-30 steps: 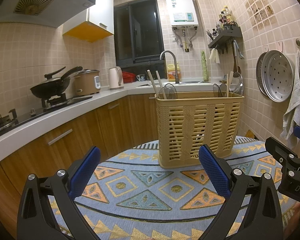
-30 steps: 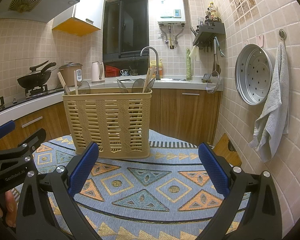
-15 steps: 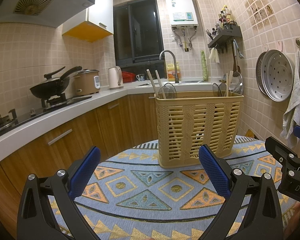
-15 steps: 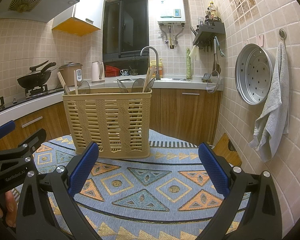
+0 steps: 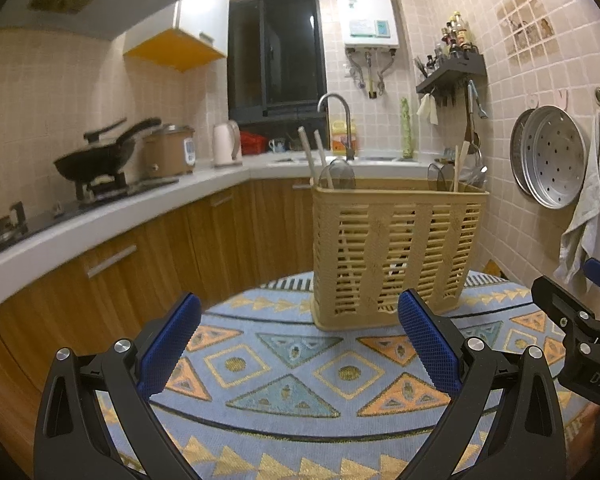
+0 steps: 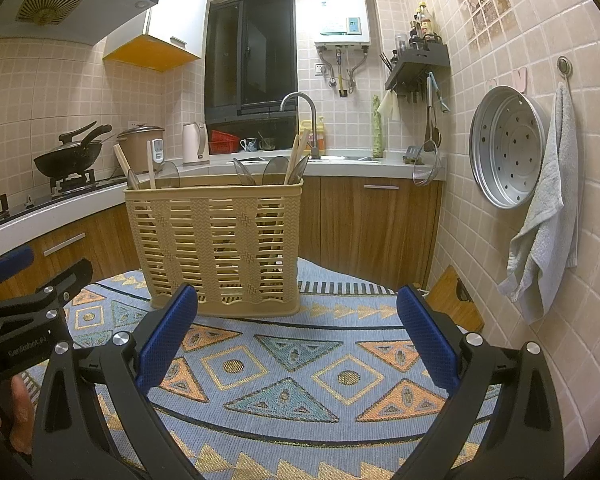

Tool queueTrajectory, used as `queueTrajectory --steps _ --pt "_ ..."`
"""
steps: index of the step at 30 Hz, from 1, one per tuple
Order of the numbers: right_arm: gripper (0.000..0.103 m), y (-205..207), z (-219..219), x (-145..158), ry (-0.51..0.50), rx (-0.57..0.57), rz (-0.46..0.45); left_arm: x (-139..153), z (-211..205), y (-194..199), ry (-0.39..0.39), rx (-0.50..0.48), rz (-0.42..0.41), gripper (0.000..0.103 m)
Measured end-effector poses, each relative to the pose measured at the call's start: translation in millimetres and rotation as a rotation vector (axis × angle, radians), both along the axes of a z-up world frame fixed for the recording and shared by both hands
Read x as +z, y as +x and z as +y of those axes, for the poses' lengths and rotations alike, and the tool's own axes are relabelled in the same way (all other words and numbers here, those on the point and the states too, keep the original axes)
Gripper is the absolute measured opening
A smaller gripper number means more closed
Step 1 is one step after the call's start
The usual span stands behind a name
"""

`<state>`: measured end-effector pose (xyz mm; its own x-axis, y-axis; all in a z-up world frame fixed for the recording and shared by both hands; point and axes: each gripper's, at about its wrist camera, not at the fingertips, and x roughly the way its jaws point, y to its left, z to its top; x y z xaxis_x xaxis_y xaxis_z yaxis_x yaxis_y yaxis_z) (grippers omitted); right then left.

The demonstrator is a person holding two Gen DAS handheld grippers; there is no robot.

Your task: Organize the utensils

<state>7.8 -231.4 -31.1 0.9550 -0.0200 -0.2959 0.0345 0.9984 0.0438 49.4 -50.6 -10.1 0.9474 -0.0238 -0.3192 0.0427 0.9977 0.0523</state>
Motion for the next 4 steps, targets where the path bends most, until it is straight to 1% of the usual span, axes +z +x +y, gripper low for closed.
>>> queueTrajectory --steps 4 --pt "0.095 1.3 0.0 -1.9 0.001 0.002 0.0 -0.6 1.6 3.2 -0.007 -0.011 0.014 0.096"
